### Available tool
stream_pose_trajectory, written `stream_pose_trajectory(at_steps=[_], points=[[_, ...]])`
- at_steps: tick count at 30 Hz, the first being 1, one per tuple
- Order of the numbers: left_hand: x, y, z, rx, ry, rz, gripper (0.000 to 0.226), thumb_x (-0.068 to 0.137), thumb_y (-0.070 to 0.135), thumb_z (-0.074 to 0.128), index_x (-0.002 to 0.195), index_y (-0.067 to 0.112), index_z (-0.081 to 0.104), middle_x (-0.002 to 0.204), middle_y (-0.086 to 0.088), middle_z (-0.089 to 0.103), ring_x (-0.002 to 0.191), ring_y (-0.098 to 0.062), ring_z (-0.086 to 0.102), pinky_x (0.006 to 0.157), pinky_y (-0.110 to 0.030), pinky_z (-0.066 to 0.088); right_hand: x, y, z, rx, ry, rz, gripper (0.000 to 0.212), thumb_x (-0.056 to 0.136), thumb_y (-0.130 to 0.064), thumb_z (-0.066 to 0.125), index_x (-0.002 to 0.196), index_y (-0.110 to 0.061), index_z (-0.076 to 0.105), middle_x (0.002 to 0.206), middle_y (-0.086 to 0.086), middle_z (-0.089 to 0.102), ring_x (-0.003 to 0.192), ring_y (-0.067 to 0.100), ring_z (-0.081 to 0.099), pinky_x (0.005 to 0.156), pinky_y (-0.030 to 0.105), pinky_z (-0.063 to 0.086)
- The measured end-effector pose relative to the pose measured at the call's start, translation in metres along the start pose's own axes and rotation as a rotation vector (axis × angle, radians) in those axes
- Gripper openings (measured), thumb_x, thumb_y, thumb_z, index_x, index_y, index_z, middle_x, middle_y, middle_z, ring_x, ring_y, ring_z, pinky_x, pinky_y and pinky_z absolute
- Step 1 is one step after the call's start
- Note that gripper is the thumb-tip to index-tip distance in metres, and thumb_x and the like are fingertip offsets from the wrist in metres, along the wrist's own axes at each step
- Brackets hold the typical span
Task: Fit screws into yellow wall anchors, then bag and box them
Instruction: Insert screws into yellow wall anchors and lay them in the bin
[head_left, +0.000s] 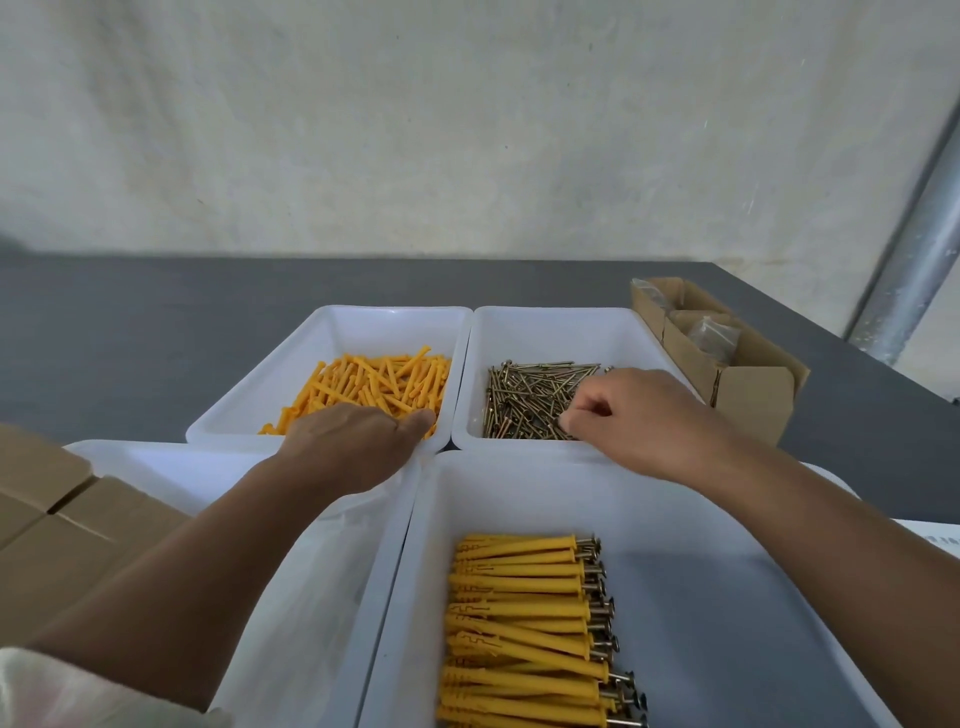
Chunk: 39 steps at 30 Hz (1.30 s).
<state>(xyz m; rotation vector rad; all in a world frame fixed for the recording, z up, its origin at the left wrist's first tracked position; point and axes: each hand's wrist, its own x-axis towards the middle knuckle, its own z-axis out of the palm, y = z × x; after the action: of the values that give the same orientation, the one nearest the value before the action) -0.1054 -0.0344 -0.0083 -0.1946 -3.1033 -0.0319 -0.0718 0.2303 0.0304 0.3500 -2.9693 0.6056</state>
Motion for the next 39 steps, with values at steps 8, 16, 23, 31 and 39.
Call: stream_pose_trajectory(at_steps=[8,16,23,31,39], points=[[0.004,-0.003,0.004,0.008,-0.035,-0.022,0.081,0.088,0.075,0.005,0.084,0.024,0.068,0.085,0.005,0.061,0.084,-0.014,0.053,0.068,-0.031,0.036,0.035,0.039,0.020,-0.123,-0.115,0.312,0.052,0.097,-0.055,0.039,0.132,-0.020,0.054,0.123,0.006,0.059,0.108,0.024,0.054,0.074,0.028,0.038],[0.007,-0.006,0.005,-0.001,-0.072,-0.015,0.082,0.086,0.077,0.003,0.083,0.024,0.066,0.087,0.004,0.063,0.082,-0.012,0.053,0.065,-0.030,0.034,0.064,0.026,0.026,-0.266,-0.421,0.418,0.052,0.103,-0.043,0.034,0.140,-0.009,0.048,0.147,0.012,0.046,0.133,0.026,0.044,0.099,0.032,0.036],[0.008,-0.008,0.007,-0.022,-0.051,0.001,0.082,0.085,0.077,0.005,0.074,0.021,0.063,0.081,0.002,0.063,0.077,-0.011,0.054,0.062,-0.028,0.035,0.082,0.037,0.037,-0.442,-0.477,0.378,0.033,0.097,-0.026,0.046,0.123,-0.011,0.060,0.125,0.007,0.061,0.109,0.023,0.058,0.086,0.030,0.046],[0.012,-0.010,0.007,-0.011,-0.060,-0.007,0.085,0.084,0.079,0.004,0.083,0.023,0.068,0.088,0.003,0.064,0.082,-0.013,0.054,0.063,-0.029,0.033,0.088,0.045,0.041,-0.440,-0.428,0.333,0.032,0.092,-0.022,0.055,0.122,-0.013,0.064,0.124,0.006,0.062,0.111,0.024,0.059,0.086,0.030,0.048],[0.007,-0.007,0.000,-0.044,-0.053,0.002,0.083,0.088,0.075,0.010,0.071,0.015,0.064,0.075,-0.003,0.063,0.076,-0.016,0.056,0.075,-0.035,0.046,0.076,0.037,0.035,0.016,-0.216,0.117,0.012,0.084,-0.021,0.073,0.092,-0.030,0.069,0.093,-0.010,0.065,0.084,0.008,0.058,0.066,0.019,0.041]])
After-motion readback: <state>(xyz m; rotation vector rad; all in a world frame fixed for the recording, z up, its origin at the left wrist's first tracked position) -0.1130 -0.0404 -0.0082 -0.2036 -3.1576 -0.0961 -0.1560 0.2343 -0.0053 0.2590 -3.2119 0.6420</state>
